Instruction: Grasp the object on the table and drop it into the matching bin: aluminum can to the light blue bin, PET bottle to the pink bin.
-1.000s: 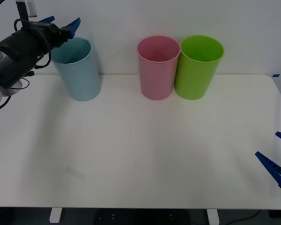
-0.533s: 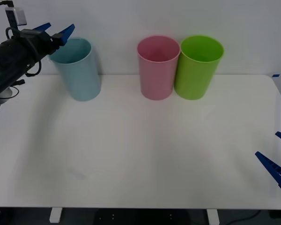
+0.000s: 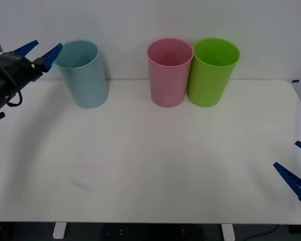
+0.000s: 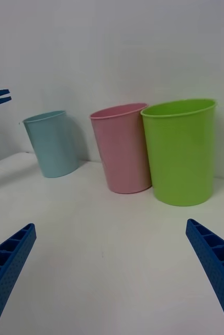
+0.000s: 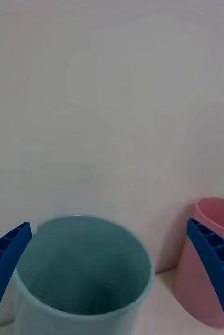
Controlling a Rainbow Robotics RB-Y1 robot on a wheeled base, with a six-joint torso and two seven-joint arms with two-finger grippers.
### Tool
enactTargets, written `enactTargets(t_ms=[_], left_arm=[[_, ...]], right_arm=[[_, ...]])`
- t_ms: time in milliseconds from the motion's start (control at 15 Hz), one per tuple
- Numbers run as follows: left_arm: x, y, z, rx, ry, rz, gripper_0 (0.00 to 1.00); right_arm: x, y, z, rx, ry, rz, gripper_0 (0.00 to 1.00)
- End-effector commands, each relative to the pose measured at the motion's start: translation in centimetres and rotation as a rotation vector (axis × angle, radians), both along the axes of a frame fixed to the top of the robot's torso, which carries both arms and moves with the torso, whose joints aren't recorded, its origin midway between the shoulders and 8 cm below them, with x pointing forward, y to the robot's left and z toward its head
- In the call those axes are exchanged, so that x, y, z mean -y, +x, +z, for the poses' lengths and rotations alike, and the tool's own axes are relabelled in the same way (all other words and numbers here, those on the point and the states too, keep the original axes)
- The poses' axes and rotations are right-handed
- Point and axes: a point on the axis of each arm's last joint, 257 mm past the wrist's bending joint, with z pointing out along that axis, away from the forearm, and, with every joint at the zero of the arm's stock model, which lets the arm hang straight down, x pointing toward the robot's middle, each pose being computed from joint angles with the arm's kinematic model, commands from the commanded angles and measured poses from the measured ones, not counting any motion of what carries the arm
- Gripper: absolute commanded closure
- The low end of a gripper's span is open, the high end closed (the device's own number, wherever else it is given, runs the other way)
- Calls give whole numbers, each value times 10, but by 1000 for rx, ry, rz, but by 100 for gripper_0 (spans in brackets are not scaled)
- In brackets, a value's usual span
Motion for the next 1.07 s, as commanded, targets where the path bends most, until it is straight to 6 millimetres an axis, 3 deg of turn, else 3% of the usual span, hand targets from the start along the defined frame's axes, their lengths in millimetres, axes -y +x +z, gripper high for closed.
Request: enactTargets(t_ms=[67,467,733,1067], left_arm=[[-15,-32,-10,9,17,-7,0],[-37,-102,-24,29,88,-62,0],[-51,-137,-27,29,145,-75,0],[-66,-174,-55,-31,300,-59,0]], right_arm=[[0,0,0,0,0,0,0],[0,0,0,0,0,0,0],[0,0,0,0,0,0,0],[0,0,0,0,0,0,0]])
